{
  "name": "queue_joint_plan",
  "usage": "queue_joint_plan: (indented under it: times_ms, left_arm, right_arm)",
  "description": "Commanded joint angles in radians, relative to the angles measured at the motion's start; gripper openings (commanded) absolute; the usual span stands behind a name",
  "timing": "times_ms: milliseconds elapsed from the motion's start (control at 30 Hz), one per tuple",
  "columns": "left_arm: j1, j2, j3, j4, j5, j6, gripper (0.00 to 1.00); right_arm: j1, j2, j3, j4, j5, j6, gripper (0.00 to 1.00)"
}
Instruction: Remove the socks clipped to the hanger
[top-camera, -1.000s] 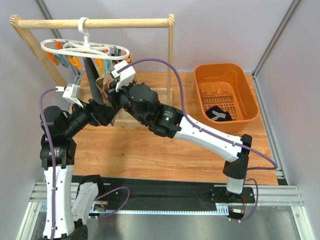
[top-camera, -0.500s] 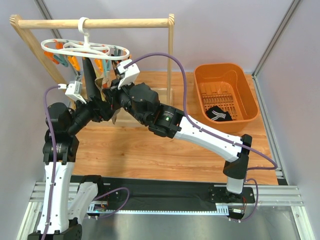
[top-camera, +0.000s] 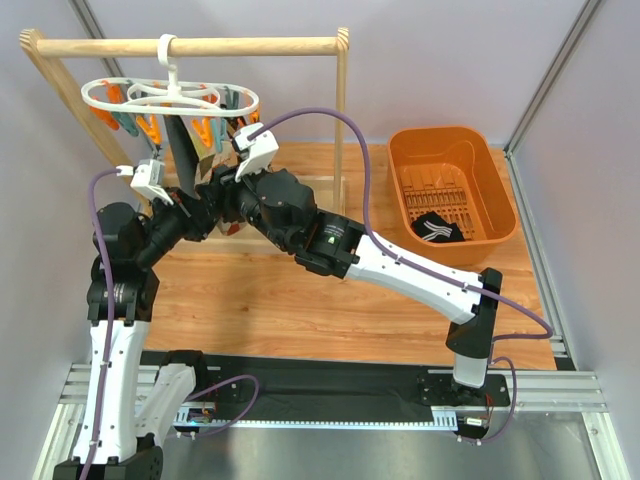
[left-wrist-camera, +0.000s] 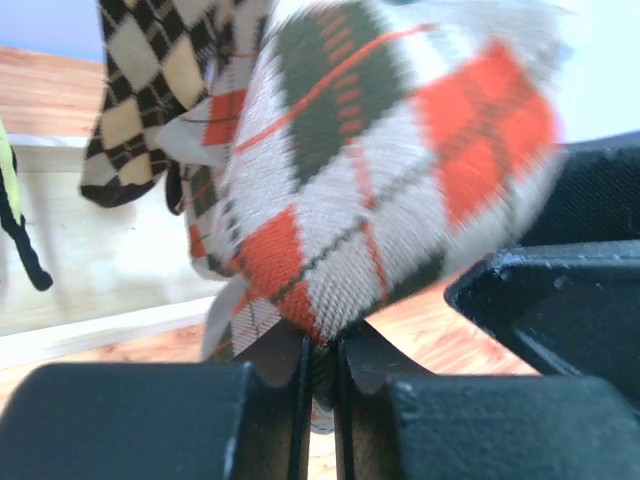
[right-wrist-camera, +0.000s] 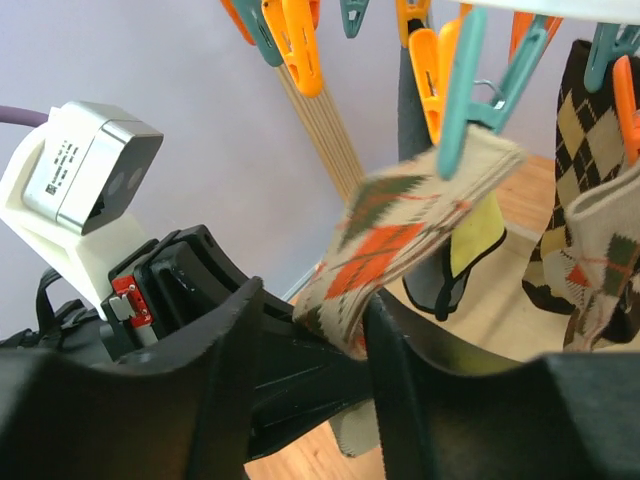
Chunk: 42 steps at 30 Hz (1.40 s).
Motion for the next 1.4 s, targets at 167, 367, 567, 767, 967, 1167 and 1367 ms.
queue_joint_plan:
  times_ms: [167, 367, 567, 767, 967, 1167, 1367]
  left_arm:
    - [-0.003, 0.001, 0.015, 0.022, 0.086, -0.024, 0.04]
    - [-0.002, 0.026, 0.054, -0.041, 0.094, -0.004, 0.00]
    - [0.003, 0.044, 0.079, -0.087, 0.106, 0.013, 0.00]
    - [0.035, 0.041, 0.087, -0.088, 0.158, 0.014, 0.00]
    - [0.041, 0.058, 0.102, -0.087, 0.215, 0.004, 0.00]
    - [0.038, 0.058, 0.104, -0.076, 0.230, -0.004, 0.00]
    - [0.040, 0.053, 0.100, -0.070, 0.237, -0.009, 0.00]
  right_arm:
    - [-0.068, -0.015, 0.080, -0.040, -0.021, 0.023, 0.67]
    - [-0.175, -0.030, 0.104, -0.077, -0.129, 0.124, 0.71]
    - [-0.217, 0.033, 0.241, -0.123, -0.169, 0.149, 0.71]
    - [-0.223, 0.097, 0.319, -0.130, -0.245, 0.172, 0.70]
    - [-0.223, 0.119, 0.304, -0.076, -0.262, 0.205, 0.69]
    - [-0.223, 0.159, 0.318, -0.047, -0.249, 0.212, 0.67]
    - [-0.223, 0.188, 0.333, -0.016, -0.240, 0.199, 0.64]
